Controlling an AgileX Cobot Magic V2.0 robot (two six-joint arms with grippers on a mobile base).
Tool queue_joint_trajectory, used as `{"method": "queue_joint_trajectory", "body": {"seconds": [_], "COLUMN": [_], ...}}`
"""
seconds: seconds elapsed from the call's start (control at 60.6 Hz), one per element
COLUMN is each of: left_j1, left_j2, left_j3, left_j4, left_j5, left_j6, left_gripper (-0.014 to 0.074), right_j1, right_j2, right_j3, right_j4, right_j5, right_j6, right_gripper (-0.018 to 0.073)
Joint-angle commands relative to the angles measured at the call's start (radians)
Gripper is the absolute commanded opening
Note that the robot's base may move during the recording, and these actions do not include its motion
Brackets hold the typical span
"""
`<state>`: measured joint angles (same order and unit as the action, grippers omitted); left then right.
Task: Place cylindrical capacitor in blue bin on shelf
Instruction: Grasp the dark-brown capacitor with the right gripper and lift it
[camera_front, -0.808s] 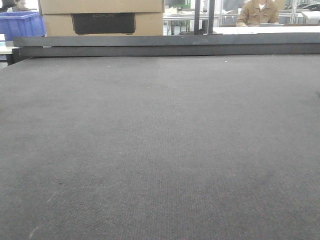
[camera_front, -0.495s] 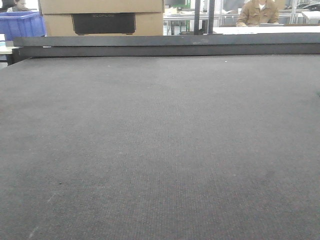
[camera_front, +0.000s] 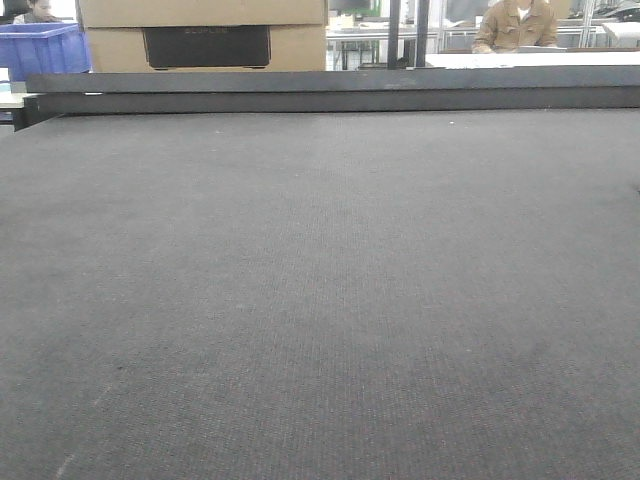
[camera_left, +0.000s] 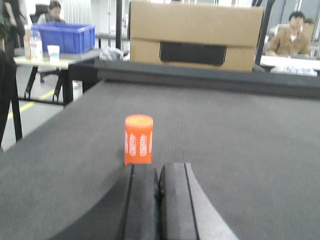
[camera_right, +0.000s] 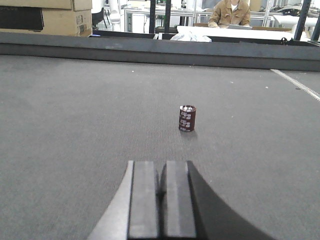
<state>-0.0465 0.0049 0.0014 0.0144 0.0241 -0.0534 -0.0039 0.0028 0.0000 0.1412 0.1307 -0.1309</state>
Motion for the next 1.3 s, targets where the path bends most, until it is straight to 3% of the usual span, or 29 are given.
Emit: {"method": "queue_joint_trajectory", "body": {"seconds": [0.0, 0.132, 0.198, 0.264, 0.528, 0.643, 0.759, 0.891, 0.99, 1.121, 1.187, 1.286], "left_j1": [0.001, 0.001, 0.001, 0.001, 0.001, 0.001, 0.001, -0.003, -0.022, -0.036, -0.036, -0.036], "left_j2": [-0.005, -0.005, -0.005, -0.005, 0.093, 0.195, 0.287, 0.342, 0.349, 0.353, 0.353, 0.353], "left_j3": [-0.001, -0.001, -0.014, -0.064, -0.386, -0.478, -0.536, -0.546, -0.546, -0.546, -0.546, -0.546], "left_j4": [-0.005, -0.005, -0.003, -0.001, -0.001, -0.001, -0.001, -0.005, -0.005, -0.005, -0.005, -0.007], "left_j5": [-0.087, -0.185, -0.168, -0.122, 0.206, 0.256, 0.276, 0.251, 0.243, 0.243, 0.243, 0.243], "left_j6": [-0.001, -0.001, -0.001, -0.001, -0.001, -0.001, -0.001, -0.001, -0.001, -0.001, -0.001, -0.001], "left_gripper": [-0.0093, -0.0093, -0.0093, -0.0093, -0.0071, 0.0061, 0.0281, 0.0398, 0.0403, 0.0403, 0.0403, 0.0403], "right_j1": [-0.002, -0.002, -0.002, -0.002, -0.002, -0.002, -0.002, -0.002, -0.002, -0.002, -0.002, -0.002], "right_j2": [-0.003, -0.003, -0.003, -0.003, 0.088, 0.217, 0.360, 0.506, 0.586, 0.686, 0.727, 0.781], "right_j3": [0.000, 0.000, 0.000, -0.024, -0.437, -0.557, -0.624, -0.639, -0.639, -0.639, -0.639, -0.639], "right_j4": [-0.006, -0.006, 0.013, 0.035, 0.010, 0.010, 0.010, 0.010, 0.010, 0.010, 0.010, 0.010], "right_j5": [-0.052, -0.177, -0.288, -0.303, 0.092, 0.116, 0.124, 0.110, 0.095, 0.042, 0.005, -0.013], "right_j6": [0.002, 0.002, 0.002, 0.002, 0.002, 0.002, 0.002, 0.002, 0.002, 0.002, 0.002, 0.002], "right_gripper": [-0.0162, -0.0162, -0.0162, -0.0162, -0.0162, -0.0162, -0.0162, -0.0152, -0.0009, 0.0420, 0.0569, 0.0568]}}
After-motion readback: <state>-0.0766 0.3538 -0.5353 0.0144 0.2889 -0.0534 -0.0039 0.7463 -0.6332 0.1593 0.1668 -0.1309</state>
